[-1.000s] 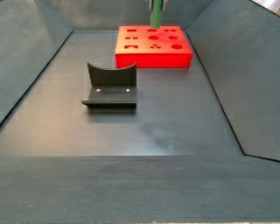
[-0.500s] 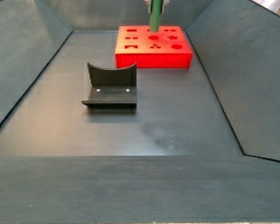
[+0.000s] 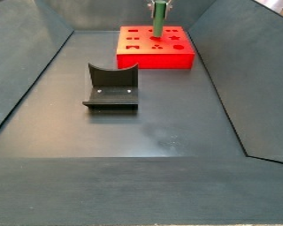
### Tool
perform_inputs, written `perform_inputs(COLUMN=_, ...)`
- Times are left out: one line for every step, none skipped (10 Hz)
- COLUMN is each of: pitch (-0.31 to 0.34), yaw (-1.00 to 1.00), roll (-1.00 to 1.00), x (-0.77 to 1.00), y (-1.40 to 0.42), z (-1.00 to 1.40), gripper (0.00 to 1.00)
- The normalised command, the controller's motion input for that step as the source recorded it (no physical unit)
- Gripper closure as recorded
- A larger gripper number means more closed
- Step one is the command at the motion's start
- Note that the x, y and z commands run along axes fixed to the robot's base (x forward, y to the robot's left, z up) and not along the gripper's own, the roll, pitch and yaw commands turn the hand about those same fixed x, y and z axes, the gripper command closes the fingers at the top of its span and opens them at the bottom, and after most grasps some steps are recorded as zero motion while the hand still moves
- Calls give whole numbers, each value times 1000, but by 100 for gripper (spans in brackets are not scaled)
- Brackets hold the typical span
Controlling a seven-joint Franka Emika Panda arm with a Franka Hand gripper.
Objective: Pick up the round object. Move up. Move to above the board. Insert the round object.
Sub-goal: Insert the round object.
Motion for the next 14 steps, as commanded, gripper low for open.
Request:
perform_inputs(pitch=-67, yaw=0, roll=40, x=6, y=-29, z=-154, gripper=100)
perform_inputs(pitch=-50, yaw=0, roll=10, x=86, y=0, z=-91, gripper=100)
perform_inputs(pitch=-44, yaw=0, roll=10, x=111, y=0, z=-77, gripper=100)
perform_inputs(pitch=-37, yaw=0, roll=0, x=117, y=0, z=-69, gripper=100)
perform_inputs(pitch=-34, yaw=0, roll=0, x=97, y=0, z=-54, gripper=100)
perform_inputs(pitch=-44, yaw=0, roll=14, x=86, y=0, z=-94, gripper=100)
perform_inputs(pitch=-46, yaw=0, roll=17, x=91, y=0, z=-97, gripper=100)
perform_inputs(pitch=-67, yaw=0, roll=24, x=37, y=0, z=-106, gripper=100)
perform_inputs(pitch=-77, yaw=0, roll=39, x=23, y=0, z=-151, gripper=100)
perform_inputs(pitch=-91, yaw=0, roll=56, x=0, y=0, z=-194, gripper=100)
perform_inputs(pitch=-73, yaw=0, roll=54, x=0, y=0, z=-146, gripper=100)
perform_inputs(pitch=-74, yaw=0, roll=46, x=0, y=0, z=-146, gripper=100)
perform_inputs(pitch=-70, yaw=0, roll=36, x=23, y=0, z=-134, gripper=100)
perform_inputs(pitch=-16, yaw=0, roll=3, x=131, y=0, z=-43, gripper=100)
